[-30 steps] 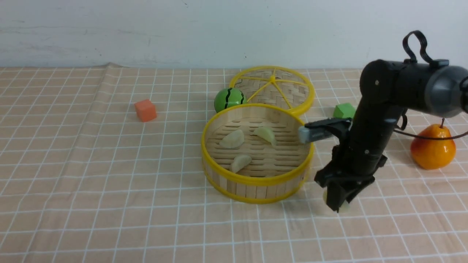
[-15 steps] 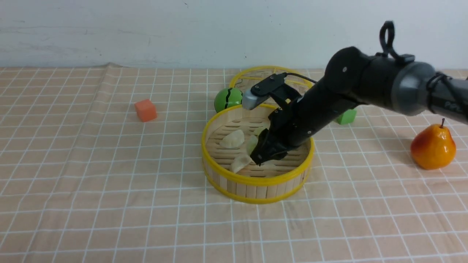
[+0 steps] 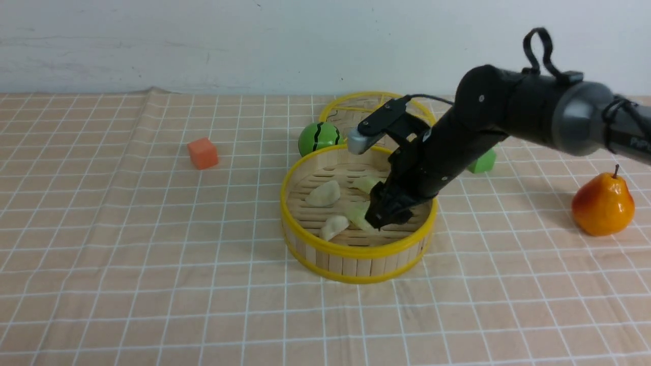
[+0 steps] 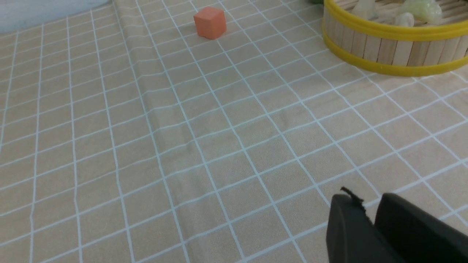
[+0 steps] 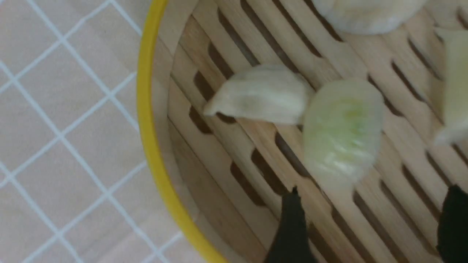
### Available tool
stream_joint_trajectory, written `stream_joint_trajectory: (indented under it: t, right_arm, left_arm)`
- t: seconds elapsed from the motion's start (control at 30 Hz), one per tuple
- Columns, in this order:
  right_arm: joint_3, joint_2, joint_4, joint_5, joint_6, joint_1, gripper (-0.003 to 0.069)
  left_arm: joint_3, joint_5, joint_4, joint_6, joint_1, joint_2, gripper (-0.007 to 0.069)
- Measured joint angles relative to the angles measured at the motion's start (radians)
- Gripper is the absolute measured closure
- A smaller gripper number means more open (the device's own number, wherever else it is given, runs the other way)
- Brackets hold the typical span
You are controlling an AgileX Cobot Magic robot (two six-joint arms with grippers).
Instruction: Put the dumplings into the steamer on the table with the brown tablecloth.
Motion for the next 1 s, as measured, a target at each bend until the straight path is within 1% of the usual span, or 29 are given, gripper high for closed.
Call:
stream_joint_trajectory:
  t: [0.03,0.07,0.13,0.2,0.23,0.3,0.33,0.4,0.43,0.47,0.53,0.63,0.67,0.73,0.8,0.97,1.0]
  right_arm:
    - [0.000,-0.047,-0.046,0.032,0.044,0.000,0.0162]
    - [0.000,-0.047,-0.054,0.037,0.051,0.000,0.0162]
    - [0.000,-0.156,-0.146,0.103,0.165,0.000,0.0200]
    - [0.000,-0.190,-0.177,0.125,0.204,0.000,0.0216]
    - [0.000,-0.253,-0.217,0.175,0.277,0.000,0.0252]
    - [0.000,-0.353,-0.269,0.252,0.353,0.000,0.0320]
    - [0.000,-0.415,-0.305,0.312,0.394,0.000,0.0369]
    - [0.000,-0.455,-0.329,0.354,0.418,0.000,0.0406]
    - [0.001,-0.507,-0.360,0.398,0.446,0.000,0.0457]
    - [0.001,-0.514,-0.362,0.398,0.446,0.000,0.0464]
    - [0.038,-0.603,-0.372,0.416,0.485,0.000,0.0543]
    - [0.148,-0.722,-0.369,0.406,0.526,0.000,0.0623]
    - [0.205,-0.764,-0.368,0.374,0.530,0.000,0.0644]
    - [0.333,-0.851,-0.365,0.251,0.534,0.000,0.0667]
    - [0.497,-0.955,-0.360,0.057,0.531,0.000,0.0676]
    - [0.988,-1.250,-0.350,-0.523,0.521,0.000,0.0676]
    - [1.023,-1.270,-0.351,-0.566,0.521,0.000,0.0676]
  left_arm:
    - [0.000,0.000,0.000,0.000,0.000,0.000,0.0515]
    - [0.000,0.000,0.000,0.000,0.000,0.000,0.0515]
    - [0.000,0.000,0.000,0.000,0.000,0.000,0.0515]
    - [0.000,0.000,0.000,0.000,0.000,0.000,0.0515]
    - [0.000,0.000,0.000,0.000,0.000,0.000,0.0515]
    - [0.000,0.000,0.000,0.000,0.000,-0.001,0.0515]
    - [0.000,0.002,0.000,0.000,0.000,-0.001,0.0513]
    - [0.000,0.002,0.000,0.000,0.000,-0.001,0.0513]
    - [0.000,0.004,0.000,0.000,0.000,-0.001,0.0512]
    - [0.000,0.004,0.000,0.000,0.000,-0.001,0.0512]
    - [0.000,0.005,0.000,0.000,0.000,-0.001,0.0512]
    - [0.000,0.007,0.000,0.000,0.000,-0.001,0.0512]
    - [0.000,0.007,0.000,0.000,0.000,-0.001,0.0511]
    - [0.000,0.007,0.000,0.000,0.000,-0.001,0.0508]
    - [0.000,0.007,0.000,0.000,0.000,-0.001,0.0505]
    - [0.000,0.007,0.000,0.000,0.000,-0.001,0.0500]
    - [0.000,0.007,0.000,0.000,0.000,-0.001,0.0499]
